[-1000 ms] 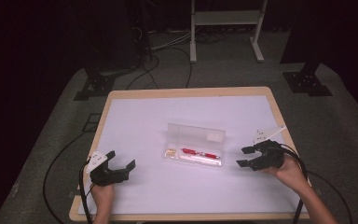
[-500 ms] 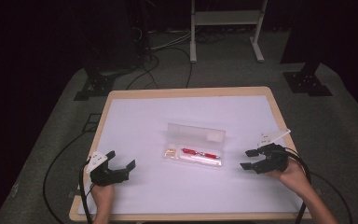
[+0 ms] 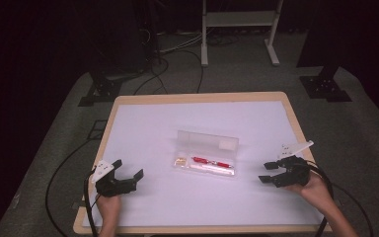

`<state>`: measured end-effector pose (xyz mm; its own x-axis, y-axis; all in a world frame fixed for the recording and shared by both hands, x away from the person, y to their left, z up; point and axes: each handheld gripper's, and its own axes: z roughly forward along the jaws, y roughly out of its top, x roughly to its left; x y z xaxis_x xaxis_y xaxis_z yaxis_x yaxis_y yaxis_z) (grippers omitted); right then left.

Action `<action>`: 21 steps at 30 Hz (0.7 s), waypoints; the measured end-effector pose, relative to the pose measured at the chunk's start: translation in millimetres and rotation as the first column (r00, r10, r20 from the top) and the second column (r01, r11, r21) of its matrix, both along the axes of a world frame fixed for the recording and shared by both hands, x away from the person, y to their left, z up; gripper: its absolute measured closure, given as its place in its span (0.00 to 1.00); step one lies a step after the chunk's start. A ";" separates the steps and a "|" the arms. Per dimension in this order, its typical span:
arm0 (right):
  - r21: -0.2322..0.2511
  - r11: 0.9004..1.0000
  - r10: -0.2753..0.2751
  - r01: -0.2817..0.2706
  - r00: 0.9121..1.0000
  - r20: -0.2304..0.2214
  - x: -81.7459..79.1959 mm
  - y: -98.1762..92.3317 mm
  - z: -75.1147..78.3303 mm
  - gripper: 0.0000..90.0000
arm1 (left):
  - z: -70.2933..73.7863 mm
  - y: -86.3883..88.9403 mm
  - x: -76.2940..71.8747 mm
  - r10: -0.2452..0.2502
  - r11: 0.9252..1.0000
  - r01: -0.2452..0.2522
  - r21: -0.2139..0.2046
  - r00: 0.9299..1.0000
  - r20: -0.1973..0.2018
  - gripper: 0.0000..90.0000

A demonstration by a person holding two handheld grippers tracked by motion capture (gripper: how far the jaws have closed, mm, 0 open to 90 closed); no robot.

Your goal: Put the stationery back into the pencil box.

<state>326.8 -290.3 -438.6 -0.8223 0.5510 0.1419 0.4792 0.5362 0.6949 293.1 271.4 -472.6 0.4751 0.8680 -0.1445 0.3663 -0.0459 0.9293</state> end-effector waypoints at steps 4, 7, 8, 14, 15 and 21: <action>0.005 1.000 -0.007 0.007 1.000 -0.003 -2.4 -3.4 -2.7 0.43 | 0.0 -0.1 -0.2 0.000 1.000 0.000 -0.001 1.000 0.000 0.00; 0.008 1.000 -0.013 0.013 1.000 -0.006 -4.7 -6.3 -4.7 0.43 | 0.0 -0.1 -0.2 0.000 1.000 0.000 0.000 1.000 0.000 0.00; 0.010 1.000 -0.015 0.015 1.000 -0.007 -5.6 -7.2 -5.5 0.43 | 0.0 -0.2 -0.2 0.000 1.000 0.000 0.000 1.000 0.000 0.00; 0.017 0.999 -0.027 0.027 1.000 -0.013 -9.8 -12.6 -9.0 0.43 | 0.0 -0.2 -0.2 0.001 1.000 -0.001 0.001 1.000 -0.001 0.00; 0.018 0.999 -0.027 0.027 1.000 -0.012 -10.4 -13.3 -9.6 0.43 | 0.0 -0.2 -0.2 0.002 1.000 -0.002 0.000 1.000 -0.001 0.00; 0.024 0.999 -0.035 0.035 0.999 -0.016 -15.0 -17.3 -13.4 0.43 | 0.0 -0.2 -0.1 0.003 1.000 -0.003 0.000 1.000 -0.001 0.00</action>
<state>311.8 -307.6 -452.0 -0.8001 0.5757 0.1684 0.5085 0.5023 0.6994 293.0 271.2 -472.6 0.4727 0.8692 -0.1453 0.3675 -0.0446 0.9289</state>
